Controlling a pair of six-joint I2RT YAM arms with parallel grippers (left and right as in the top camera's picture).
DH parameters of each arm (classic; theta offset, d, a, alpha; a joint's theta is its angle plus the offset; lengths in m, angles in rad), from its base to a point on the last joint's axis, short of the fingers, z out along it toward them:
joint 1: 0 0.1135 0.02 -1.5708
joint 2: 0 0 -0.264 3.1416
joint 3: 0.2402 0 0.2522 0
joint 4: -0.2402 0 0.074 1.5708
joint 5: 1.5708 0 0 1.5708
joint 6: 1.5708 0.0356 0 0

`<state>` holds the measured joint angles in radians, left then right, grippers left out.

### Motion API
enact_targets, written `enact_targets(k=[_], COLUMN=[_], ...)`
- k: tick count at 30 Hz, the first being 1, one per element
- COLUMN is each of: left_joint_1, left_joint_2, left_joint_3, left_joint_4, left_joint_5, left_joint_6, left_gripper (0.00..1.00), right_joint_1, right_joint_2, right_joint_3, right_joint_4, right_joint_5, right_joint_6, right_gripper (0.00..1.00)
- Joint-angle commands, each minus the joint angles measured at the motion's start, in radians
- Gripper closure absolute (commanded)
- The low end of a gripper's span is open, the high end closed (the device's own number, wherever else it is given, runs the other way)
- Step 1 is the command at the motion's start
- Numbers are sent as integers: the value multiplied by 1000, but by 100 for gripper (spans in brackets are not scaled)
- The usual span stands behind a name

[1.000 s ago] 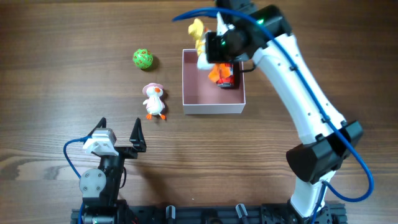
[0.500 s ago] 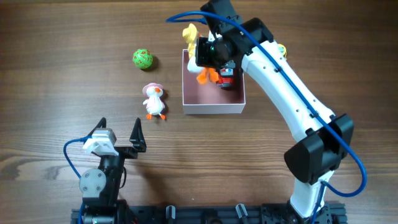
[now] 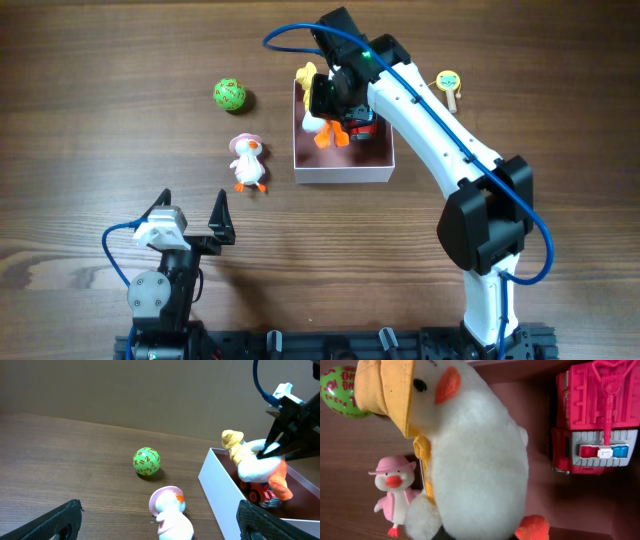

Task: Pack container
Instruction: 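Lower the plush duck into the box and open the right gripper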

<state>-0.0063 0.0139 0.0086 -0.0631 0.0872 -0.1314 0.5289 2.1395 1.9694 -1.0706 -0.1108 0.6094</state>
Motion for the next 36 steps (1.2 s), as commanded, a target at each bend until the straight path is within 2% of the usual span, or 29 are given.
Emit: enact_targets(k=[1, 20, 23, 25, 36], left_joint_1=[7, 7, 7, 7, 7], left_joint_2=[-6, -6, -6, -6, -6], left_joint_3=[-3, -3, -3, -3, -3], left_joint_4=[-7, -7, -7, -7, -7], left_joint_5=[-2, -2, -2, -2, -2], left_joint_6=[19, 19, 19, 19, 19], left_gripper=[0, 0, 0, 0, 0], right_joint_1=[5, 13, 13, 13, 13], right_joint_2=[32, 95, 95, 95, 95], right_joint_3=[0, 0, 0, 0, 0], right_joint_4=[5, 38, 47, 50, 44], right_joint_5=[13, -13, -13, -13, -19], right_joint_6=[22, 22, 22, 22, 22], right_gripper=[96, 93, 89, 80, 66])
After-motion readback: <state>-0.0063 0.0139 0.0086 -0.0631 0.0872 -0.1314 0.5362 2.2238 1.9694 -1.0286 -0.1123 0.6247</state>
